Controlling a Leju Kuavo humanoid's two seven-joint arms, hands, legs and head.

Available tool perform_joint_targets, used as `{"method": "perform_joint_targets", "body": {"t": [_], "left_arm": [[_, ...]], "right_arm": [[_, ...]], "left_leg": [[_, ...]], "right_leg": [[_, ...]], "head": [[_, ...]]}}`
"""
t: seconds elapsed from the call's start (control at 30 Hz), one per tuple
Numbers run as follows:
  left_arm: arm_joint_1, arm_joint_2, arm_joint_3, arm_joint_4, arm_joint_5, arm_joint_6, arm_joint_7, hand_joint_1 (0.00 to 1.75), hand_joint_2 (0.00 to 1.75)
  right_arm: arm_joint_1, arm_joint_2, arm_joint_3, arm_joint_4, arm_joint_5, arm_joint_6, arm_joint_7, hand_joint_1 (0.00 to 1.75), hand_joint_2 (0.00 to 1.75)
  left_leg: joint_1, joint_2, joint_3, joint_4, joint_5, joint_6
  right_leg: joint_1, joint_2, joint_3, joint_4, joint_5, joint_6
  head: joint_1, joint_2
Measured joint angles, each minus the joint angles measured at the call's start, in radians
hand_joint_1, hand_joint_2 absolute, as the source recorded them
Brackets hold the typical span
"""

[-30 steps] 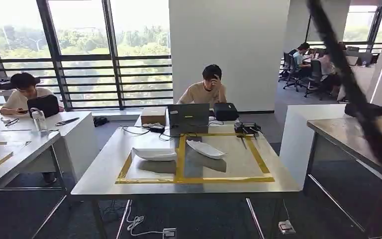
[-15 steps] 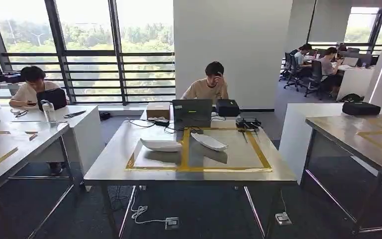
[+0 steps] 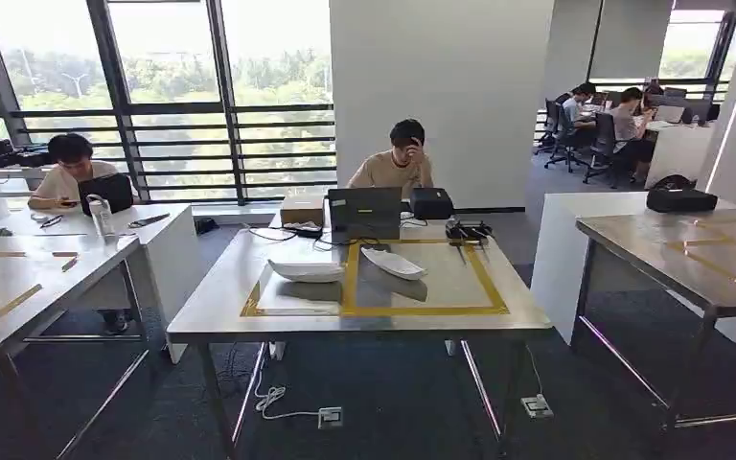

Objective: Take the parts from the cabinet and place them on the table.

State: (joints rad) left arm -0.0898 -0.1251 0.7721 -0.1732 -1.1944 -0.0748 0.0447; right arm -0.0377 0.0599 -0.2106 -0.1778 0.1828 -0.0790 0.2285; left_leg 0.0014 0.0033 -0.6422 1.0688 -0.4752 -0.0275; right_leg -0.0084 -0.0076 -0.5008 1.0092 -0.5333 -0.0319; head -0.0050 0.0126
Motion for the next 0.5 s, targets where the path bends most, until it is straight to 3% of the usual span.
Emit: {"method": "perform_joint_targets", "body": {"t": [0.07, 0.1, 0.13, 0.17, 0.2, 0.27, 0.3, 0.37, 0.4, 0.43, 0.47, 0.5], "left_arm": [[0.007, 0.0, -0.008, 0.0, 0.022, 0.002, 0.019, 0.0, 1.75], [0.016, 0.003, -0.023, 0.0, 0.042, 0.003, 0.021, 0.0, 1.75], [0.027, 0.005, -0.039, 0.0, 0.067, 0.004, 0.022, 0.0, 1.75], [0.039, 0.008, -0.053, 0.001, 0.094, 0.004, 0.022, 0.0, 1.75], [0.053, 0.011, -0.069, 0.003, 0.125, 0.006, 0.022, 0.0, 1.75], [0.074, 0.017, -0.097, 0.005, 0.178, 0.008, 0.019, 0.0, 1.75], [0.084, 0.02, -0.114, 0.005, 0.207, 0.011, 0.017, 0.0, 1.75], [0.104, 0.025, -0.15, 0.006, 0.267, 0.015, 0.014, 0.0, 1.75], [0.111, 0.029, -0.168, 0.005, 0.298, 0.017, 0.012, 0.0, 1.75], [0.117, 0.03, -0.186, 0.004, 0.328, 0.019, 0.012, 0.0, 0.0], [0.126, 0.034, -0.205, 0.001, 0.358, 0.022, 0.009, 0.0, 0.0], [0.132, 0.036, -0.224, -0.005, 0.39, 0.024, 0.006, 0.0, 0.0]], "right_arm": [[0.003, 0.002, 0.002, -0.002, 0.006, 0.002, -0.006, 0.0, 1.75], [0.004, 0.002, 0.006, -0.007, 0.006, 0.003, -0.012, 0.0, 1.75], [0.005, 0.002, 0.009, -0.014, 0.005, 0.005, -0.017, 0.0, 1.75], [0.004, 0.002, 0.011, -0.023, 0.002, 0.008, -0.022, 0.0, 1.75], [0.003, 0.002, 0.015, -0.035, -0.003, 0.01, -0.029, 0.0, 1.75], [0.002, 0.002, 0.022, -0.054, -0.012, 0.011, -0.037, 0.0, 1.75], [0.002, 0.002, 0.028, -0.065, -0.016, 0.013, -0.044, 0.0, 1.75], [0.0, 0.002, 0.037, -0.082, -0.028, 0.017, -0.055, 0.0, 1.75], [0.001, 0.002, 0.042, -0.088, -0.031, 0.02, -0.062, 0.0, 0.0], [0.005, 0.0, 0.046, -0.095, -0.036, 0.021, -0.065, 0.0, 0.0], [0.01, 0.0, 0.053, -0.101, -0.042, 0.023, -0.071, 0.0, 0.0], [0.015, -0.001, 0.059, -0.105, -0.048, 0.027, -0.076, 0.0, 0.0]], "left_leg": [[0.004, -0.001, -0.037, 0.127, -0.108, -0.009], [0.004, -0.001, -0.056, 0.197, -0.14, -0.011], [0.004, -0.001, -0.065, 0.25, -0.146, -0.013], [0.004, -0.001, -0.052, 0.251, -0.129, -0.012], [0.004, -0.001, -0.017, 0.207, -0.098, -0.01], [0.004, -0.001, 0.1, 0.03, -0.044, -0.001], [0.002, -0.001, 0.147, -0.054, -0.06, 0.006], [-0.005, -0.004, 0.148, -0.058, -0.046, 0.015], [-0.005, -0.004, 0.147, -0.065, -0.046, 0.018], [-0.003, -0.004, 0.145, -0.067, -0.044, 0.016], [-0.005, -0.004, 0.143, -0.067, -0.043, 0.019], [-0.006, -0.003, 0.134, -0.066, -0.043, 0.025]], "right_leg": [[0.001, -0.002, -0.018, 0.0, 0.015, -0.006], [0.002, -0.002, -0.028, 0.001, 0.021, -0.007], [0.003, -0.002, -0.036, 0.002, 0.028, -0.006], [0.003, -0.002, -0.043, 0.003, 0.033, -0.005], [0.003, -0.002, -0.049, 0.004, 0.037, -0.002], [0.003, -0.002, -0.052, 0.006, 0.042, 0.004], [0.004, -0.004, -0.051, 0.007, 0.045, 0.009], [0.005, -0.006, -0.053, 0.007, 0.054, 0.023], [0.005, -0.006, -0.056, 0.007, 0.057, 0.026], [0.01, -0.005, -0.058, 0.007, 0.056, 0.009], [0.009, -0.005, -0.06, 0.007, 0.058, 0.006], [0.008, -0.005, -0.06, 0.004, 0.06, 0.011]], "head": [[-0.004, 0.0], [-0.004, 0.0], [-0.005, 0.0], [-0.005, 0.0], [-0.005, 0.0], [-0.006, 0.0], [-0.006, 0.0], [-0.004, 0.0], [-0.004, 0.0], [-0.002, 0.0], [-0.002, 0.0], [-0.001, 0.0]]}}
